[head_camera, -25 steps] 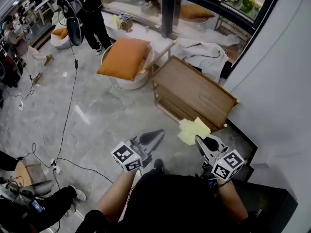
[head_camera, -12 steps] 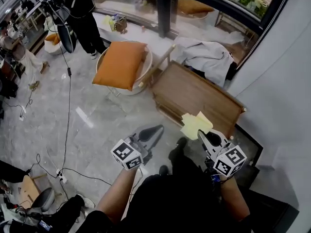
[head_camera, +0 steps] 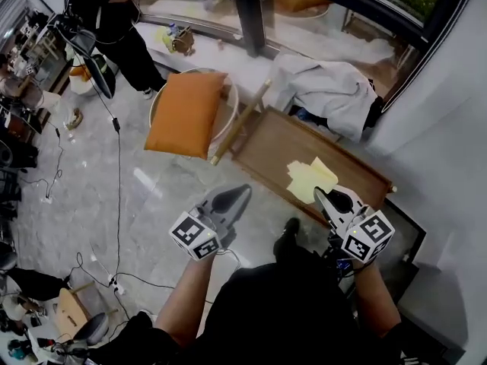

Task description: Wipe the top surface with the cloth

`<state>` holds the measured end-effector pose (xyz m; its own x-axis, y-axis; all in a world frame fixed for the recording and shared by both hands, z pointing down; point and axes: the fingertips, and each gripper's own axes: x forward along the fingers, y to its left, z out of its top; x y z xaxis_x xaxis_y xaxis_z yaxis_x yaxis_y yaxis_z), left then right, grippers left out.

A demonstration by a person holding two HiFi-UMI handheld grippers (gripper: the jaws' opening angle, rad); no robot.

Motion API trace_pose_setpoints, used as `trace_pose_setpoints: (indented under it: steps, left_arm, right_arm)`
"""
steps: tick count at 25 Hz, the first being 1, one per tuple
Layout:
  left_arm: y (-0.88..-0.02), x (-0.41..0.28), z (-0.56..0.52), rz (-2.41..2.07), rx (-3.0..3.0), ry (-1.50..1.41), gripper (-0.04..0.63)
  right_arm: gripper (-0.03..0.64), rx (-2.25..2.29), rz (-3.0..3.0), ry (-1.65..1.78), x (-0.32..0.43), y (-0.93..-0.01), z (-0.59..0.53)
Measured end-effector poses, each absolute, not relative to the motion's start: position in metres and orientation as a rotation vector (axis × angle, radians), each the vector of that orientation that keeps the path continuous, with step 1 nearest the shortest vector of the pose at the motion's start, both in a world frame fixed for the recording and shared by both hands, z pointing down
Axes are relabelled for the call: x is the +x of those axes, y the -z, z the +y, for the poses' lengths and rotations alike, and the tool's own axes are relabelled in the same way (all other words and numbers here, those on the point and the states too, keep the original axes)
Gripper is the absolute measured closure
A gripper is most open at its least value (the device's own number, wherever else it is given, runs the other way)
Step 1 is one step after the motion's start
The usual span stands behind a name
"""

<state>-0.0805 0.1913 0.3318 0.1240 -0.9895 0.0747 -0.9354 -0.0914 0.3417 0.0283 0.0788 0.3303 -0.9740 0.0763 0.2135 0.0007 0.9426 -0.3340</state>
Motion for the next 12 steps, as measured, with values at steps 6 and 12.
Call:
trace_pose_setpoints:
  steps: [6, 12]
  left_arm:
    - [-0.338, -0.113, 0.143, -1.873, 2.091, 0.183, 0.583]
    - [-0.347, -0.127, 0.114, -1.809, 2.104, 0.14, 0.583]
  right_arm:
    - [0.583, -0.105, -2.871, -0.515, -0.01, -0.337, 0.036]
    - [0.583, -0.083, -2.851, -0.555, -0.032, -0.346, 0.013]
